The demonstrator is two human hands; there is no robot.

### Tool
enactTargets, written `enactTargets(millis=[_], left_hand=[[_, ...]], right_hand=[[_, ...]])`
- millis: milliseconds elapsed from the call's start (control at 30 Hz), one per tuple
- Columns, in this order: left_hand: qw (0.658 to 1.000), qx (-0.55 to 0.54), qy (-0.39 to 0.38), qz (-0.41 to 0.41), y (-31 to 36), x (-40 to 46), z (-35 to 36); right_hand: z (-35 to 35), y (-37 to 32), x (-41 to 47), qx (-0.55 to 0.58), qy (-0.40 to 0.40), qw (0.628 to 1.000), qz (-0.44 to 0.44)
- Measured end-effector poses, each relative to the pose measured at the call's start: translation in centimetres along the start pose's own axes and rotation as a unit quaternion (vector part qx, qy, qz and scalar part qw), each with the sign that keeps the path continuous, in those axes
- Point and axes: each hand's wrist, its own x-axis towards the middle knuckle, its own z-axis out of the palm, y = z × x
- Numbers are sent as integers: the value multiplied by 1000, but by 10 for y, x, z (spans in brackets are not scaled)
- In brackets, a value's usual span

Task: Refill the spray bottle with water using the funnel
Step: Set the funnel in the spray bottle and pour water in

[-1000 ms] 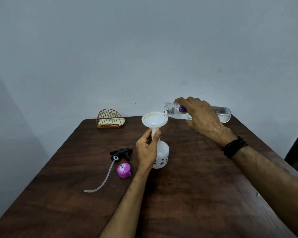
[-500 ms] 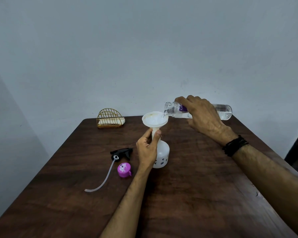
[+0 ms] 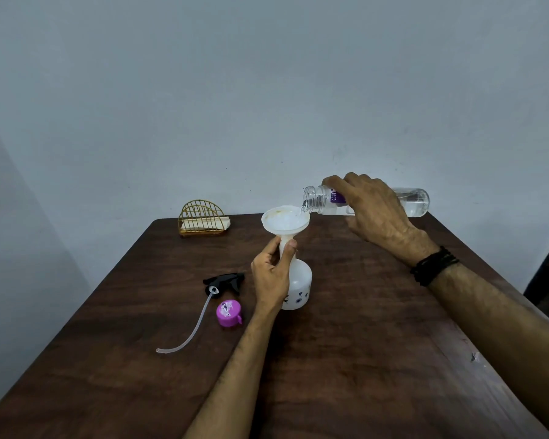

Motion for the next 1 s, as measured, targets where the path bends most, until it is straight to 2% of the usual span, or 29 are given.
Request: enactTargets(millis=[1000], left_hand=[[1000, -7, 1, -1, -4, 1, 0]], right_hand=[[-3, 1, 4, -10, 14, 1000, -4]])
